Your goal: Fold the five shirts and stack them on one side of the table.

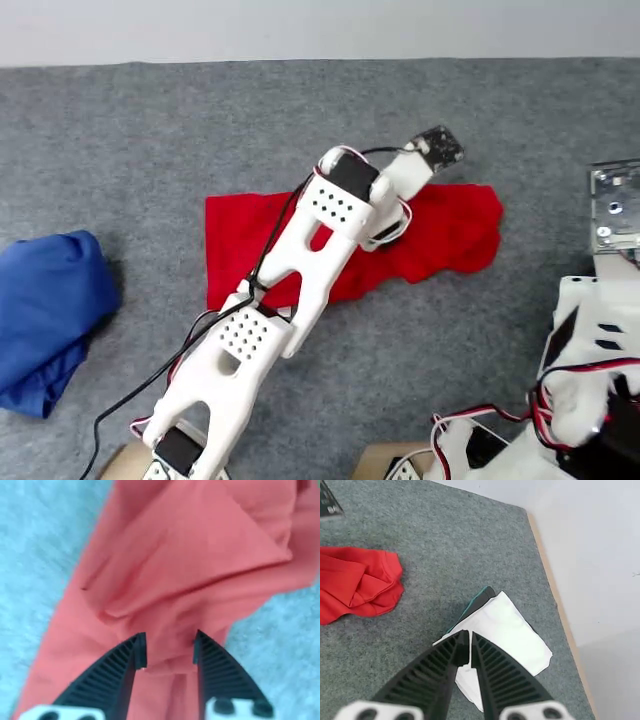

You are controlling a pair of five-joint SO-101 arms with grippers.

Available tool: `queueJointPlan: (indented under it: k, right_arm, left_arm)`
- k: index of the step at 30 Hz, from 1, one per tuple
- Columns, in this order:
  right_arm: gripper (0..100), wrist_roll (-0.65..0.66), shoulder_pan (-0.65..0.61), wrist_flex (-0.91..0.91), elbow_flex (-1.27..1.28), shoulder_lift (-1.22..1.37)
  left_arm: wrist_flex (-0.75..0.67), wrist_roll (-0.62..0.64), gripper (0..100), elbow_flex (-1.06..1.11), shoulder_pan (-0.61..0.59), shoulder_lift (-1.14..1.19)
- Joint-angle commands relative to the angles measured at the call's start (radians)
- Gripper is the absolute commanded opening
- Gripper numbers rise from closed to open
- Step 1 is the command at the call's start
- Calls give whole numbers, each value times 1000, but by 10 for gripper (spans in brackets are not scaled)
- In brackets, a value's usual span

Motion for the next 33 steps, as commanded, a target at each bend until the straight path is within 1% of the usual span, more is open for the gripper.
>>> queueJointPlan:
  k: [1,5,9,12,20,28,33]
  right_arm:
    - [11,12,8,28,-3,5]
    - [11,12,8,-1,-2,5]
    - [11,12,7,-27,20,5]
    - [10,12,7,-41,63,2]
    - [10,12,10,-48,77,-2]
    - [10,12,10,-48,78,5]
    - [10,12,10,-61,83,5]
  left_arm:
    - [-21,-37,156,77,6,-71]
    - [-23,-69,137,139,29,-72]
    - [12,-71,47,119,94,-83]
    - [28,-71,9,93,158,-81]
    - [28,-66,6,91,298,-83]
    - [29,-64,6,91,385,-84]
    - [29,-64,6,122,430,-161]
